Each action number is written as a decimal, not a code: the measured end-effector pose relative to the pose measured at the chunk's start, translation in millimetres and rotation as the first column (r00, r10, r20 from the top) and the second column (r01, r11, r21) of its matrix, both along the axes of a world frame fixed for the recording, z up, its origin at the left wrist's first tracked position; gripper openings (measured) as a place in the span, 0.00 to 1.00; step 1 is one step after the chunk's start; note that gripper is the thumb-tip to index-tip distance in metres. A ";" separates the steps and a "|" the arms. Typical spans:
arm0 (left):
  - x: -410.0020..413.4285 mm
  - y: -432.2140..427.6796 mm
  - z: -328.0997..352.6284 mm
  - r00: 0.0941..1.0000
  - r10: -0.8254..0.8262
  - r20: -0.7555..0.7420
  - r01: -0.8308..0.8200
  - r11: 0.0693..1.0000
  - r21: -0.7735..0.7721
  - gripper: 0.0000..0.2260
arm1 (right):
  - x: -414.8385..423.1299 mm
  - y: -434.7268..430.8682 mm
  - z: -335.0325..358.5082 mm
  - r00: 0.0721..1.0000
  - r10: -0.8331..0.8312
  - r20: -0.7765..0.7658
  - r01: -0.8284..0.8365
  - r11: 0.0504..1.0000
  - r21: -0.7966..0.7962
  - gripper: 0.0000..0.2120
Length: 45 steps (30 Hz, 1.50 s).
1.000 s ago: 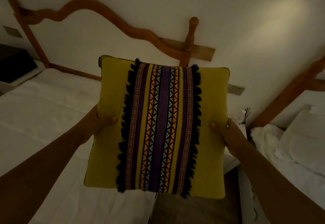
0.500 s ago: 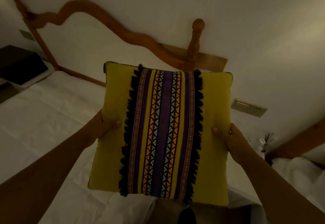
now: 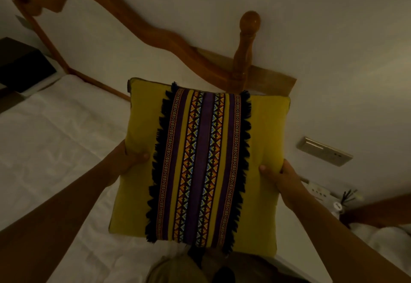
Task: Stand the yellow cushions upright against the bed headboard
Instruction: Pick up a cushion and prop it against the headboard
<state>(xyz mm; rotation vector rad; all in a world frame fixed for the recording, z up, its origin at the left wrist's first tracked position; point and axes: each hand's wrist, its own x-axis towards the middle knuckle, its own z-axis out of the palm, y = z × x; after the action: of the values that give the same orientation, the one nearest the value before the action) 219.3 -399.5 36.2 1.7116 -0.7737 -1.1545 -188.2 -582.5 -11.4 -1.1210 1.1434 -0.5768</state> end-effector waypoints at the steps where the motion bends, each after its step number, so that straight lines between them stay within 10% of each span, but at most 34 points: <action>1: 6.5 -5.5 -3.7 1.000 -0.003 -0.009 0.003 1.000 0.008 0.50 | 6.1 -3.1 -2.7 1.000 0.009 -0.005 -0.009 1.000 0.007 0.21; 20: 212.3 -94.1 -105.9 0.994 -0.020 -0.103 0.040 0.979 0.200 0.24 | 184.0 -8.7 -79.7 0.993 -0.064 -0.102 0.081 0.982 0.172 0.32; 45: 283.3 -199.0 -139.5 0.992 -0.078 -0.104 0.091 0.988 0.121 0.37 | 289.1 -86.6 -115.0 0.965 -0.222 -0.140 0.257 0.906 0.335 0.38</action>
<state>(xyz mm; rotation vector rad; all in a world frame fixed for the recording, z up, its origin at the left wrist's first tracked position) 502.6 -598.4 -103.3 1.7239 -0.7314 -1.3612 100.9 -669.1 -126.4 -0.7113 1.4204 -0.4833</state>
